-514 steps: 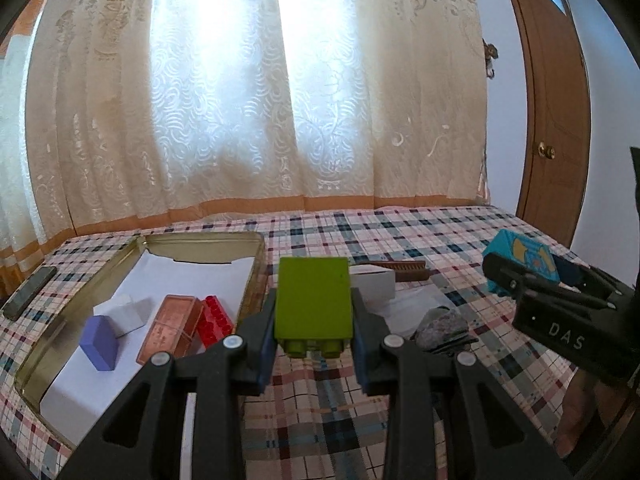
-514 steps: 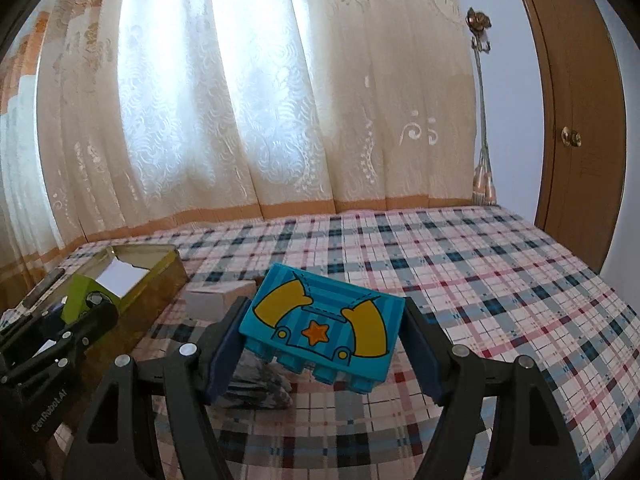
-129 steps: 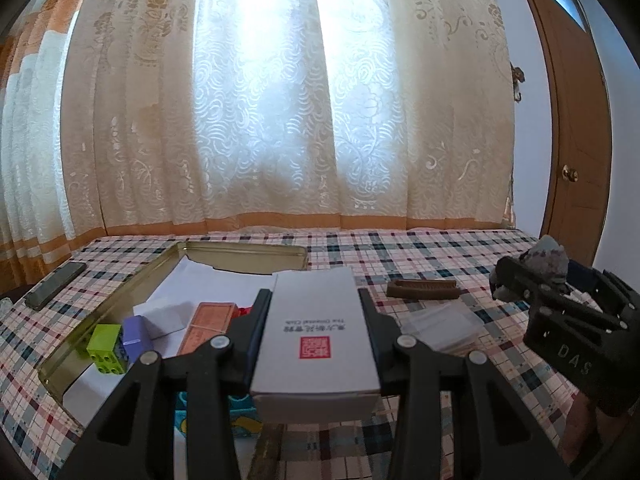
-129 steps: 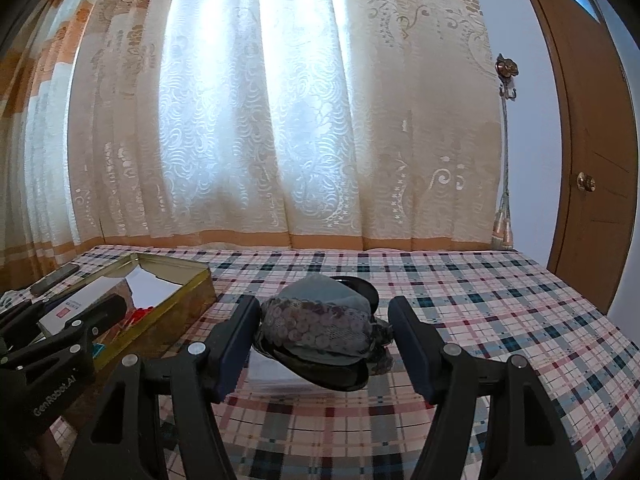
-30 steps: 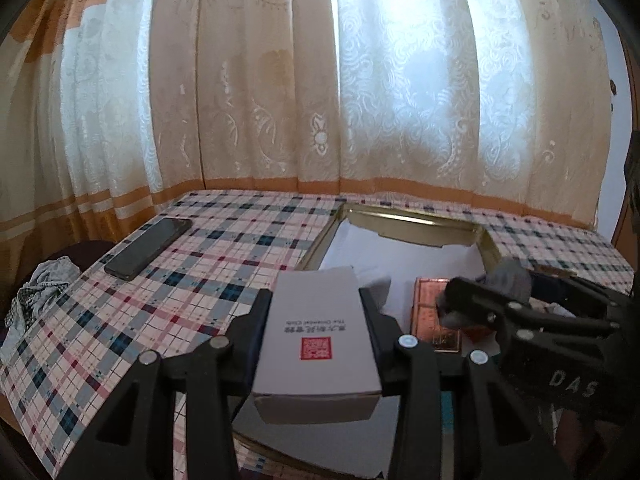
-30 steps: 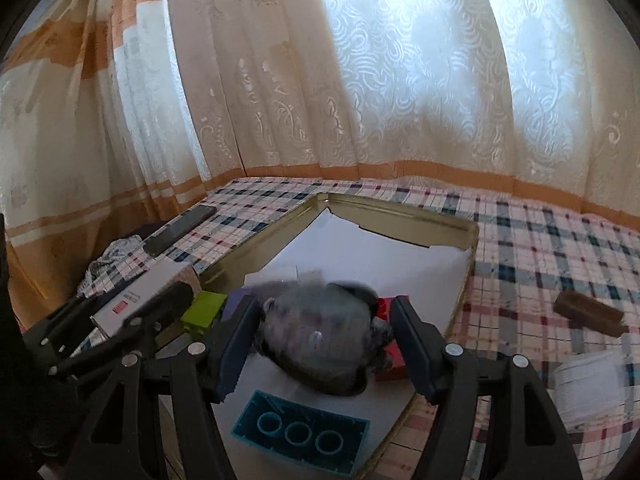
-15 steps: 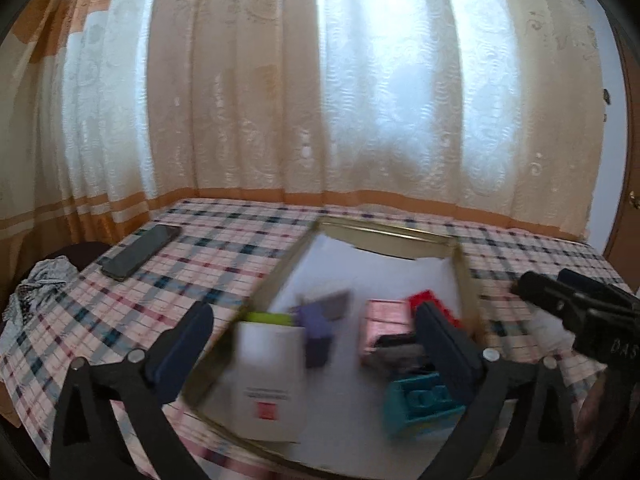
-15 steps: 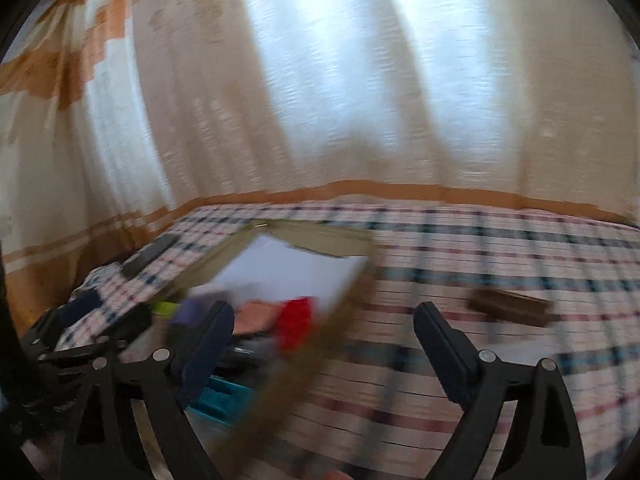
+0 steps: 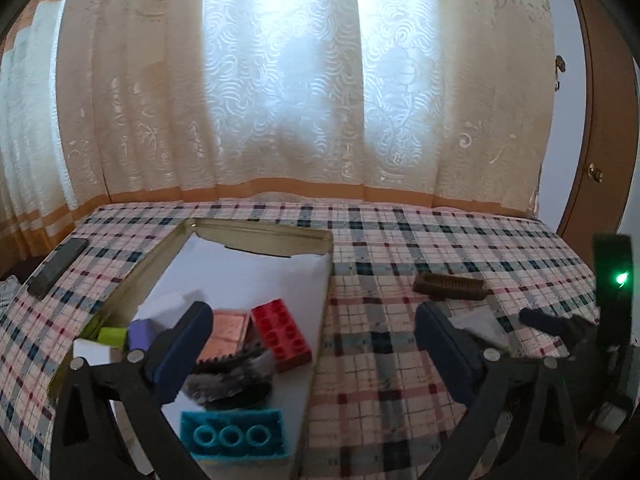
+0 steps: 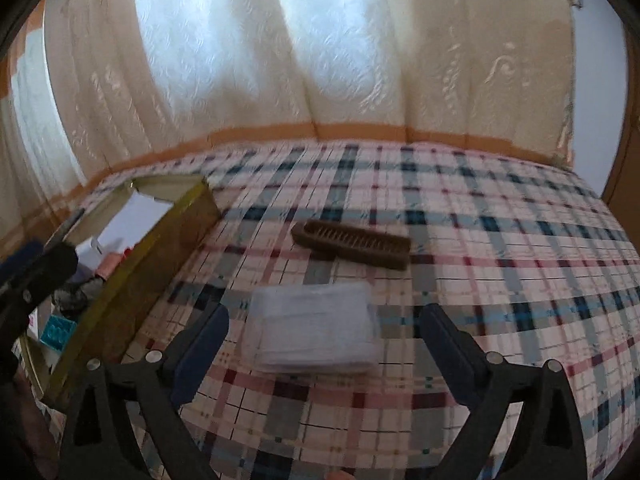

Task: Organize rigid objects
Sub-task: 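Lower the white box and grey pouch into the tin and open both grippers, then grasp the clear plastic box with the right gripper while the left gripper reaches the brown comb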

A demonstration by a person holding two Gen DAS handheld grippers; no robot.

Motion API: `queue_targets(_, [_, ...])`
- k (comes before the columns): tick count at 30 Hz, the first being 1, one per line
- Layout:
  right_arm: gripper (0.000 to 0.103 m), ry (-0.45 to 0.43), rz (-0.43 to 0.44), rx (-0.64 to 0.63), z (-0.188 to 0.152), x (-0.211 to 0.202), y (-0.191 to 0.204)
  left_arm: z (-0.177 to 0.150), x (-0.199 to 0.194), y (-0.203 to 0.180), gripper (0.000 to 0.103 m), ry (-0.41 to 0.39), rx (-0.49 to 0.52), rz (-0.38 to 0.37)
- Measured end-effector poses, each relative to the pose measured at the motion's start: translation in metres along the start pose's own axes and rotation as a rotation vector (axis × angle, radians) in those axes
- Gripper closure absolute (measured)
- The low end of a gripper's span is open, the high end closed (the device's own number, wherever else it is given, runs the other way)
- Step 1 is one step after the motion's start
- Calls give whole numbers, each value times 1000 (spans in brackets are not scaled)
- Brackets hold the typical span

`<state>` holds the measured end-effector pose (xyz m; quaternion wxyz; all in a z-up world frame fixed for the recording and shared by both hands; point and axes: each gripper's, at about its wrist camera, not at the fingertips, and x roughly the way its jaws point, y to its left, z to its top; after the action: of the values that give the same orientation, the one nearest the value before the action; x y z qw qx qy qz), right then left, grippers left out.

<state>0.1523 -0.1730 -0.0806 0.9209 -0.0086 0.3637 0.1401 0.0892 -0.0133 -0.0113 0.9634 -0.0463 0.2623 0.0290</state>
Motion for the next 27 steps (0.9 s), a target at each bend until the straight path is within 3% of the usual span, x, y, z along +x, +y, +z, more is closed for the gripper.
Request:
queue_targets(6, [5,82,-43,-25,2,28,4,8,14,-3,0,36,-10,2])
queue_targets(9, [5,152,-16,-14,3,46,1,11,21,-9,0,46,8,13])
queue_targets(11, [5,152,-18,-27,4,46,3,13,25,-14,0,54,19,9])
queue_targets(14, [20,133,-35,-18,4,41,-3,16,32,-25,0,64,44,15])
queue_targets(15, [20,126,-48,-8,3,39,-7,17,34,-29,0,69,49,15])
queue_targets(19, [20,87,-82,101,3,28,-49,24,46,-52,0,98,66,-18])
queue_targets(27, [20,24,-242,271,5,10,-134,24,97,-110,0,191,120,-74])
